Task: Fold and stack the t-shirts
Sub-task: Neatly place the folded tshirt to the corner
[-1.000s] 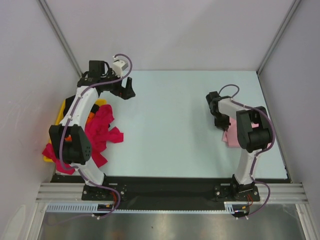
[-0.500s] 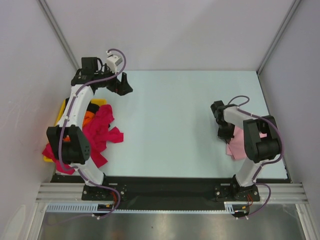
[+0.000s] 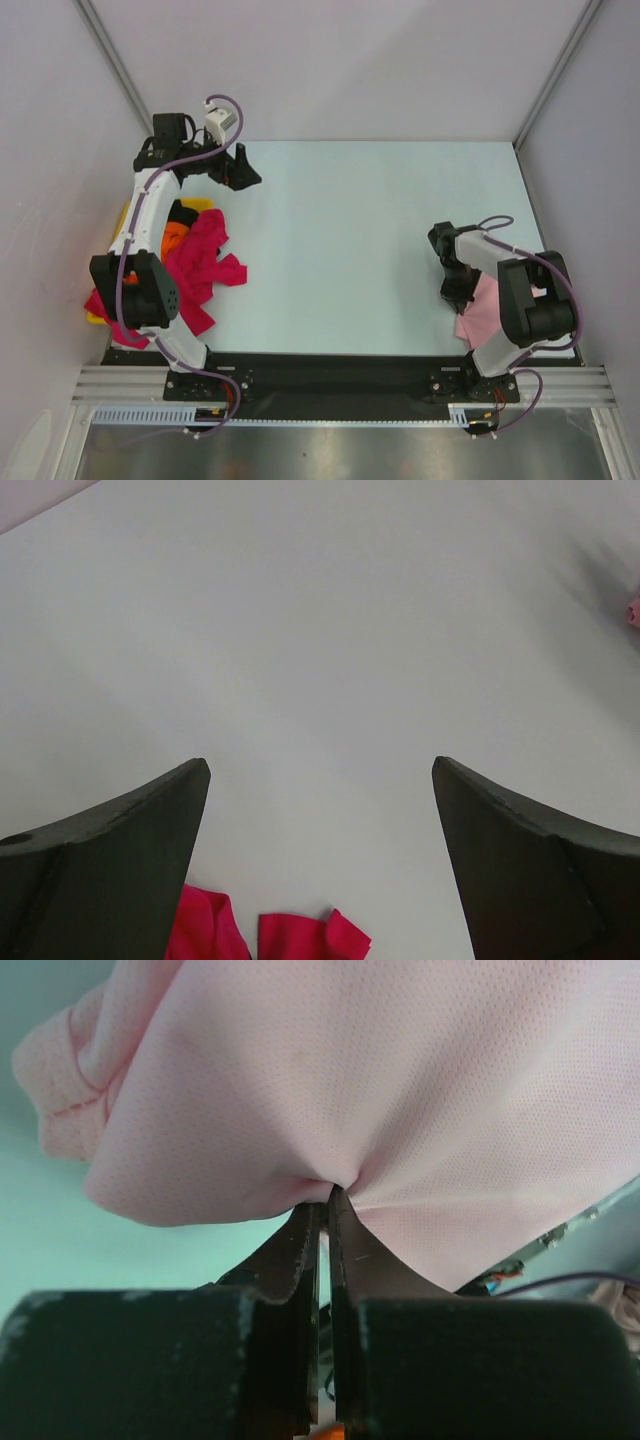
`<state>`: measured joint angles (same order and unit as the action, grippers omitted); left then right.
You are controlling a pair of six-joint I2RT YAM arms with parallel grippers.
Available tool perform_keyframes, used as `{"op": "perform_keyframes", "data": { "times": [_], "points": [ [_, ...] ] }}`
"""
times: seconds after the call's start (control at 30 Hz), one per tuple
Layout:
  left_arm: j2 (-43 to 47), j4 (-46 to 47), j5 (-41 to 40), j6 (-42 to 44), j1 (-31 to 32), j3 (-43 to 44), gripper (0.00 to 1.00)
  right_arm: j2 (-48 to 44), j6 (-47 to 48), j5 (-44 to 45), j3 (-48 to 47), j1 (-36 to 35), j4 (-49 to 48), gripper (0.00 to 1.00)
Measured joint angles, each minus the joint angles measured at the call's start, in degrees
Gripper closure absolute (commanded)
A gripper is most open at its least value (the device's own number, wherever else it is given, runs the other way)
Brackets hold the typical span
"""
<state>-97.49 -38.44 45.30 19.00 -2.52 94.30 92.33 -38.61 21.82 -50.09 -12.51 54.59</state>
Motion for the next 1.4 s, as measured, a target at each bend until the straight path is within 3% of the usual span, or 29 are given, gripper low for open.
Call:
{"op": "perform_keyframes", "data": {
  "times": [0.47, 0.63, 0.67, 0.7, 0.83, 0.93, 0.97, 1.17, 1.4],
  "points": [
    [0.02, -0.7, 1.44, 0.07, 0.0, 1.4, 0.0, -3.69, -2.12, -1.57, 2.25, 4.17, 5.01, 1.0],
    [0.02, -0.7, 1.44, 0.11, 0.0, 1.4, 0.0, -3.69, -2.21, -1.38, 1.79, 4.87, 4.46, 0.68],
    [0.02, -0.72, 1.44, 0.11, 0.0, 1.4, 0.0, -3.69, -2.23, -1.33, 1.66, 4.68, 4.26, 0.54],
    [0.02, -0.72, 1.42, 0.13, 0.0, 1.4, 0.0, -3.69, -2.47, -1.4, 1.44, 4.55, 4.07, 0.48],
    [0.04, -0.85, 1.38, 0.24, 0.0, 1.4, 0.0, -3.67, -2.38, -1.6, -2.71, 3.19, 4.31, 0.35],
    [0.13, -1.99, 1.11, 0.92, 0.0, 1.51, 0.0, -3.61, -2.6, -0.42, -8.41, 0.15, 5.03, 0.2],
    [0.22, -2.47, 0.87, 1.14, 0.0, 1.57, 0.0, -3.63, -2.67, -0.02, -10.47, -1.18, 5.16, 0.0],
    [1.31, -5.95, -1.68, 2.4, 0.28, 2.29, 0.0, -10.14, -1.62, -0.04, -14.8, -5.62, 1.55, 0.0],
    [7.43, -8.46, -6.67, 4.59, 1.44, -2.03, 0.0, -27.1, 4.46, -3.8, -10.8, -2.25, -9.42, 0.0]
  ]
}}
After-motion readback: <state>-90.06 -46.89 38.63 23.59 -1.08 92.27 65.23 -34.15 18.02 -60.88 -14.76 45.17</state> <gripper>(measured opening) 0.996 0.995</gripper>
